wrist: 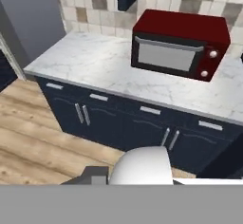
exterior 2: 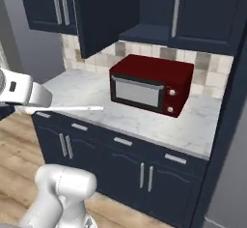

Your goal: Open the cabinet and move the ladle to the pot. Then close the cabinet.

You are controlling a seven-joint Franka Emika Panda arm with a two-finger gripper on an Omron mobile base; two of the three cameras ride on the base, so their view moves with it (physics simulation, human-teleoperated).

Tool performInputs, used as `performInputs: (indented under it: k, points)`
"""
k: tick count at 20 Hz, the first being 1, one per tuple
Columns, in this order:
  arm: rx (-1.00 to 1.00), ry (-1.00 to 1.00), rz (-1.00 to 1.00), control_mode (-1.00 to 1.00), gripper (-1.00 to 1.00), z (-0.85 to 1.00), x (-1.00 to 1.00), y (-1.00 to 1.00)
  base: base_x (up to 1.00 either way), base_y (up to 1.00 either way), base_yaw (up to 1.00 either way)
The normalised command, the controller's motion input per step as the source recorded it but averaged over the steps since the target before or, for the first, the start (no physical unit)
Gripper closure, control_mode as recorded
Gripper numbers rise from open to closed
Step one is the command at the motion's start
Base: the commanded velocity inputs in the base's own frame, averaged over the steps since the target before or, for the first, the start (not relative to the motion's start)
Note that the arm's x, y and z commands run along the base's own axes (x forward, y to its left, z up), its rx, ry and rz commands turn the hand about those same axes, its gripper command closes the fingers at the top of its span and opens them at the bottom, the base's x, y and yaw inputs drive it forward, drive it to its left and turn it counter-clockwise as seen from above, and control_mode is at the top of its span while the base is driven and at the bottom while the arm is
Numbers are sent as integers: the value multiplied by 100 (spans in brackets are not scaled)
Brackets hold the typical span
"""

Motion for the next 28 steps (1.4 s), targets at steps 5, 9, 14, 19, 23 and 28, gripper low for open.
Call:
performInputs:
  k: [5,9,14,19,23,28]
  points:
    - [0,0,0,100,100,0,0,0,0,0,99]
    - [0,0,0,100,100,0,0,0,0,5,95]
    - [0,0,0,100,100,0,0,0,0,11,92]
    - [0,0,0,100,100,0,0,0,0,11,87]
    - [0,0,0,100,100,0,0,0,0,13,83]
    - [0,0,0,100,100,0,0,0,0,11,82]
